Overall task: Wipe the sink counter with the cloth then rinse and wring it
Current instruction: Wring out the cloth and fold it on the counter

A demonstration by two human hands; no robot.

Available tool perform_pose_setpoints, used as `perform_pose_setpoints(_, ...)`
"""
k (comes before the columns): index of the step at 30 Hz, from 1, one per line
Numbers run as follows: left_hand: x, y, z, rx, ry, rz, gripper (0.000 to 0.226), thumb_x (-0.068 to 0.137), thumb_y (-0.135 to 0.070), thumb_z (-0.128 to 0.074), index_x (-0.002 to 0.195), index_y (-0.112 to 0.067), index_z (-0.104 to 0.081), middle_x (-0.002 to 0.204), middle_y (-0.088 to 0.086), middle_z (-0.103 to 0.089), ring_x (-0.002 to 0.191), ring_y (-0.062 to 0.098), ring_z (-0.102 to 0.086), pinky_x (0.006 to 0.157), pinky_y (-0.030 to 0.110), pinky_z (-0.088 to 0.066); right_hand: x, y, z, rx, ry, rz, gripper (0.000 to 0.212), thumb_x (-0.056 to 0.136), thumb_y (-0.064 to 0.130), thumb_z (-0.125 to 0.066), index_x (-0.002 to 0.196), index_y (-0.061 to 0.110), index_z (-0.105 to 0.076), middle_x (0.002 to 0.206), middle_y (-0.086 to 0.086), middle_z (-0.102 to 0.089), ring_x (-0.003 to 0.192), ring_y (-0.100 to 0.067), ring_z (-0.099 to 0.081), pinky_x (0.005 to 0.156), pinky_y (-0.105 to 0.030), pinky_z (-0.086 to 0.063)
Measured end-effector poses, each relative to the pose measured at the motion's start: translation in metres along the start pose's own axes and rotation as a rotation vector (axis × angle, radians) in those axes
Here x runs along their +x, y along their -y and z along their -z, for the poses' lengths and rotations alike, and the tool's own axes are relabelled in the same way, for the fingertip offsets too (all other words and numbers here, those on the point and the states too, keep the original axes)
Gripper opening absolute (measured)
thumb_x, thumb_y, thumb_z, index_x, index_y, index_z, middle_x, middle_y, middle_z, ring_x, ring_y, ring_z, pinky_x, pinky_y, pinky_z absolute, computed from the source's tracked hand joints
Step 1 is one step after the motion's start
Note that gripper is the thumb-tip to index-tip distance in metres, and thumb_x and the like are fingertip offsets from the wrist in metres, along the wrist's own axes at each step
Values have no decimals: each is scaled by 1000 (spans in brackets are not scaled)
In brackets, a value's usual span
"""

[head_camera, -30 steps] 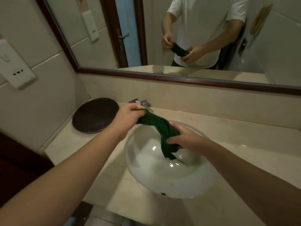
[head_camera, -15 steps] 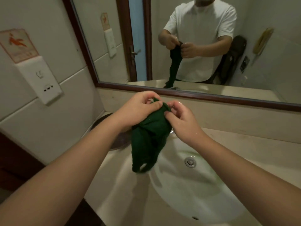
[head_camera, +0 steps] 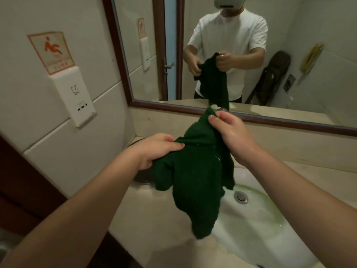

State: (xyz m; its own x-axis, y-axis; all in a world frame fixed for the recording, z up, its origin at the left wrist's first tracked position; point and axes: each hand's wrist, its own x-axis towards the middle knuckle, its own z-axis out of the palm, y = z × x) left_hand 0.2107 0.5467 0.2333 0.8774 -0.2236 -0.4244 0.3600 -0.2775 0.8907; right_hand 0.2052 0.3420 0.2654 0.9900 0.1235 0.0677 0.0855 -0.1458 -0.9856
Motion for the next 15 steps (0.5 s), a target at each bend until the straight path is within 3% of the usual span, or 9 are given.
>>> perform_pose_setpoints(3,-3,-6,3,-203,45,147,28,92,-13,-55,116,-1,-64,107,21,-71,98,34,-68,90,43,-54,-5,-6,-14,-123,-5,87,12,96,19,-56,90,15,-65,80,-2,-70,73,-11,-69,66,-22,-56)
perform_pose_setpoints(5,-4,-11,8,-394,81,200,34,87,-8,-50,118,3,-61,110,24,-68,96,35,-66,86,42,-54,-9,-12,-22,-200,-45,175,12,96,14,-53,89,16,-62,83,-7,-69,80,-19,-67,72,-35,-58)
perform_pose_setpoints(8,-2,-16,22,-677,120,156,42,72,-1,-50,114,4,-54,96,26,-66,81,36,-70,74,42,-61,-21,-23,-33,-303,-20,306,10,94,14,-48,89,15,-57,83,-11,-62,75,-26,-61,66,-52,-53)
perform_pose_setpoints(11,1,-19,31,-875,97,123,31,75,-1,-51,106,0,-50,87,23,-60,73,36,-69,69,45,-61,-29,-37,-51,-449,-70,496,10,85,22,-51,86,15,-57,84,1,-57,80,-15,-56,69,-40,-49)
perform_pose_setpoints(15,4,-28,33,-896,5,120,13,86,-4,-49,98,0,-50,87,16,-52,73,30,-65,66,42,-60,-26,-56,-70,-537,-97,577,19,79,16,-54,97,21,-57,83,10,-60,68,-6,-50,60,-26,-43)
